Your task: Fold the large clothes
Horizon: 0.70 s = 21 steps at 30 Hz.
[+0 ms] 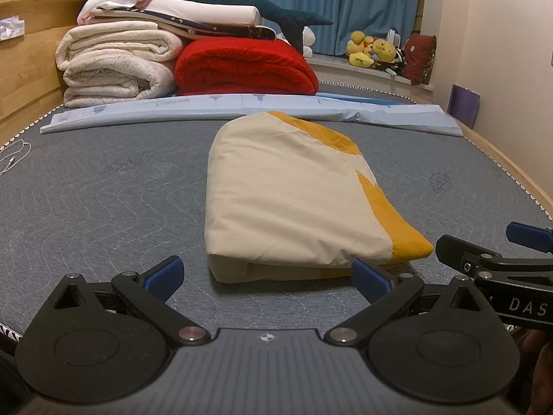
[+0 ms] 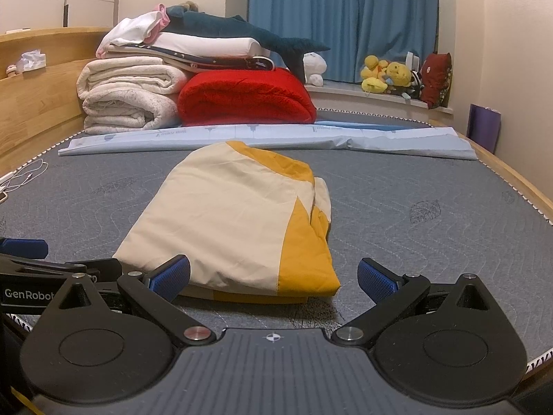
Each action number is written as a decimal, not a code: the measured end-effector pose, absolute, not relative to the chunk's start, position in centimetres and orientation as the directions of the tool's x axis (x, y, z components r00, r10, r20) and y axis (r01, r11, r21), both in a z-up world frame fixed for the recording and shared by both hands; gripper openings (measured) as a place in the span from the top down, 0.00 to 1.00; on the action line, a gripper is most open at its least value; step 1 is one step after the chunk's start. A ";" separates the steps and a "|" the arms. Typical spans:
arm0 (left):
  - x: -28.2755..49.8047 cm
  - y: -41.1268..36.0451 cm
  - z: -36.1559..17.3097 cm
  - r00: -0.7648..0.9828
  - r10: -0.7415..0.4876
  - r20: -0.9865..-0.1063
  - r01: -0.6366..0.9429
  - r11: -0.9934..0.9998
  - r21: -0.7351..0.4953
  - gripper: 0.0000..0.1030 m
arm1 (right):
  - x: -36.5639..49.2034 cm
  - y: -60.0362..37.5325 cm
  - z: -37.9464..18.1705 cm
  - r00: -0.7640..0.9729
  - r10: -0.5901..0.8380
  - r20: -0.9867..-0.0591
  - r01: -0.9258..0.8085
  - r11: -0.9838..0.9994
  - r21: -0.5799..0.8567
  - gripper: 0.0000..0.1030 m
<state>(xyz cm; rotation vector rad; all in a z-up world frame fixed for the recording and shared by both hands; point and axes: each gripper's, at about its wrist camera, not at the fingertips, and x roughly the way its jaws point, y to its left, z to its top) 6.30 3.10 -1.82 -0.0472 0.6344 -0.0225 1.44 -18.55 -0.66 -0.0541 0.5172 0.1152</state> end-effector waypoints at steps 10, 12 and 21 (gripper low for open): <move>6.3 3.1 -1.8 0.805 -0.035 -0.592 0.006 0.999 -0.051 0.00 | 1.3 -18.7 -0.7 0.862 0.097 -0.498 -0.124 0.992 -0.021 0.01; 6.3 3.1 -1.8 0.805 -0.036 -0.592 0.006 0.999 -0.052 0.00 | 1.3 -18.7 -0.7 0.862 0.097 -0.498 -0.124 0.992 -0.021 0.01; 6.3 3.1 -1.8 0.805 -0.035 -0.592 0.006 0.999 -0.052 0.00 | 1.4 -18.7 -0.6 0.861 0.098 -0.498 -0.125 0.992 -0.020 0.01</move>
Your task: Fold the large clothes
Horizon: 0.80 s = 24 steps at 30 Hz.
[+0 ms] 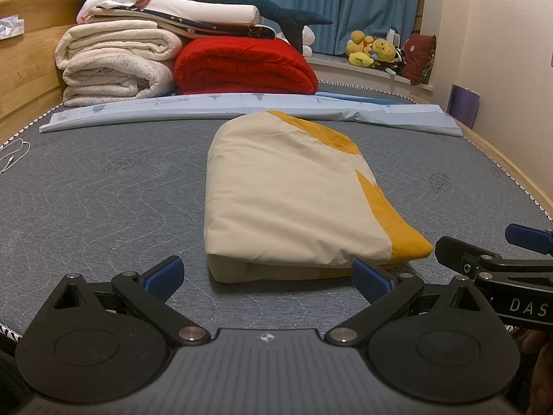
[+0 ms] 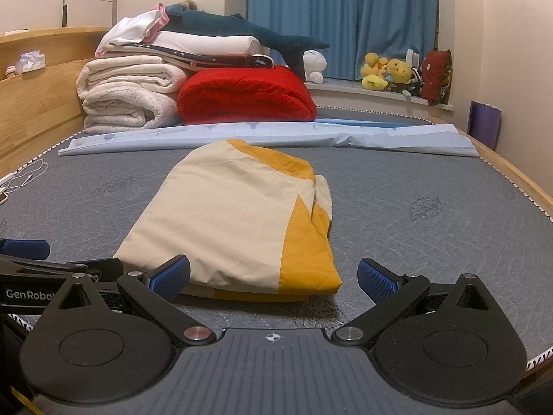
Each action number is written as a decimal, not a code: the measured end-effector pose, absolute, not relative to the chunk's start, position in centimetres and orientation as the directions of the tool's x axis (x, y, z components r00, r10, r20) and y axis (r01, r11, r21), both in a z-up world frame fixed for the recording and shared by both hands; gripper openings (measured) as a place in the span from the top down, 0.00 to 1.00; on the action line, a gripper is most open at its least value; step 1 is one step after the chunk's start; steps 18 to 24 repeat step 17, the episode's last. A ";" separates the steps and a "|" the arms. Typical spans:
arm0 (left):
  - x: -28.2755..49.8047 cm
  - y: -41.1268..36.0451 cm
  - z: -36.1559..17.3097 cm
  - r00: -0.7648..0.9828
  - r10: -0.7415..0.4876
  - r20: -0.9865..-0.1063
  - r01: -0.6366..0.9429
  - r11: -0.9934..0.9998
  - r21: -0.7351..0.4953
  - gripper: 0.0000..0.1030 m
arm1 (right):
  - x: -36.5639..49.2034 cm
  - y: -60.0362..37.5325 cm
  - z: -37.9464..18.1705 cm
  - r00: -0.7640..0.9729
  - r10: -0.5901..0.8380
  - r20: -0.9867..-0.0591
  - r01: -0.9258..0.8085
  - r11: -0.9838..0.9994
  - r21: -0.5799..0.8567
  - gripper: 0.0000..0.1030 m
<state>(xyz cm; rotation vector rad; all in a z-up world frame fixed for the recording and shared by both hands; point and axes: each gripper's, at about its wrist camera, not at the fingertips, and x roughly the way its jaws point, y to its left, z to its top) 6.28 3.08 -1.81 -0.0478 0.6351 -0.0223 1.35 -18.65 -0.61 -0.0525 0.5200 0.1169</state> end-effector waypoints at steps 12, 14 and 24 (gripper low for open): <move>6.2 2.9 -2.0 0.803 -0.041 -0.595 0.009 0.998 -0.056 0.00 | 1.3 -18.6 -0.6 0.861 0.097 -0.499 -0.124 0.992 -0.021 0.01; 6.2 2.9 -2.0 0.804 -0.042 -0.594 0.011 0.998 -0.056 0.00 | 1.3 -18.6 -0.6 0.861 0.098 -0.499 -0.124 0.992 -0.020 0.01; 6.2 2.9 -2.0 0.802 -0.043 -0.595 0.011 0.998 -0.058 0.00 | 1.3 -18.6 -0.5 0.861 0.097 -0.500 -0.124 0.992 -0.022 0.01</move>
